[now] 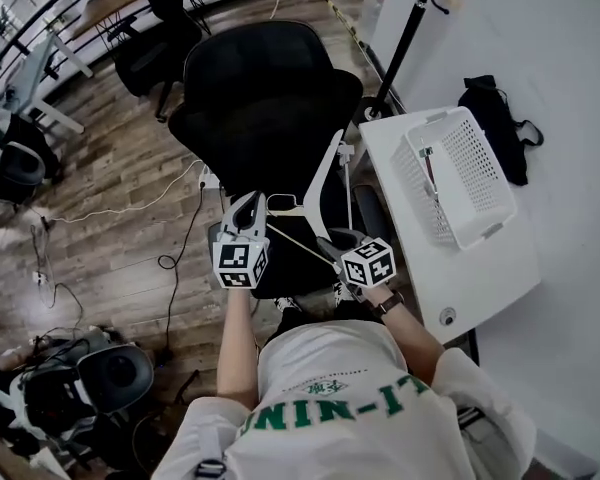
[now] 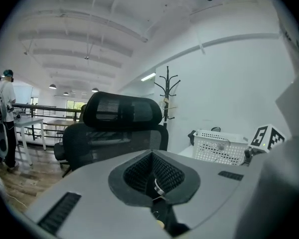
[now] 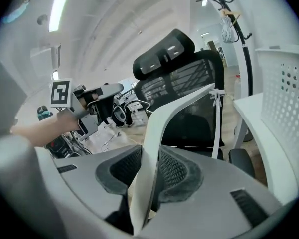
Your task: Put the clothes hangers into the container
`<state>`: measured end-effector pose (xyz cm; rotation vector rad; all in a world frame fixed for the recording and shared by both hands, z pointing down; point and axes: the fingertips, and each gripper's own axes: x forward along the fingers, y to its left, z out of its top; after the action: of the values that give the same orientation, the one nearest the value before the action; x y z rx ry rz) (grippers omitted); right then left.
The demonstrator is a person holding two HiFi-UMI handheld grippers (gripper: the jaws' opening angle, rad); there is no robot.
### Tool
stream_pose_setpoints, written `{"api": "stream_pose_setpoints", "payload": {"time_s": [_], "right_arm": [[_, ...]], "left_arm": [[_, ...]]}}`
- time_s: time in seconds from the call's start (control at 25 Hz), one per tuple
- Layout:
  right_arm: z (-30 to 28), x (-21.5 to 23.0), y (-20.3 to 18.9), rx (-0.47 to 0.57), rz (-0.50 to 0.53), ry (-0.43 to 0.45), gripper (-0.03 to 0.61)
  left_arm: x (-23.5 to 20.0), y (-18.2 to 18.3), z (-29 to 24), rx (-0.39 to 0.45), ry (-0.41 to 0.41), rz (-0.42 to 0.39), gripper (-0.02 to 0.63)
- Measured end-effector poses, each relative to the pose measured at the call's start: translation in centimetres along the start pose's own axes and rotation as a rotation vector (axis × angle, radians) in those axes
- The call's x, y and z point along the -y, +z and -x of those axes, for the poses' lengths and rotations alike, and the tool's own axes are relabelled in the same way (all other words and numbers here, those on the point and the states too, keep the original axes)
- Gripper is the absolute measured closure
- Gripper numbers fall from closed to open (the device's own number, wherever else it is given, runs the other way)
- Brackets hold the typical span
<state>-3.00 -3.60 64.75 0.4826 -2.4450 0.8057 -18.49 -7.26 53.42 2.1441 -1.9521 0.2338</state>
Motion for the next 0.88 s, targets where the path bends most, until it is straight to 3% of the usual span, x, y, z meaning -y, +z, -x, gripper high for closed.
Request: {"api": "stream_pose_setpoints", "payload": {"time_s": [0.28,0.88], "right_arm": [[5.1,-0.8,4.7,0.128,0.063,-0.041,0.453],[15.7,1.1,10.6,0.278,0.155,-0.159,0.453]], "left_arm": [[2.6,3.7,0.2,0.069,-0.033,-0.004,0.6],[10.6,11.6,-0.3,0.196,-0.198,-0.048,0.6]]}}
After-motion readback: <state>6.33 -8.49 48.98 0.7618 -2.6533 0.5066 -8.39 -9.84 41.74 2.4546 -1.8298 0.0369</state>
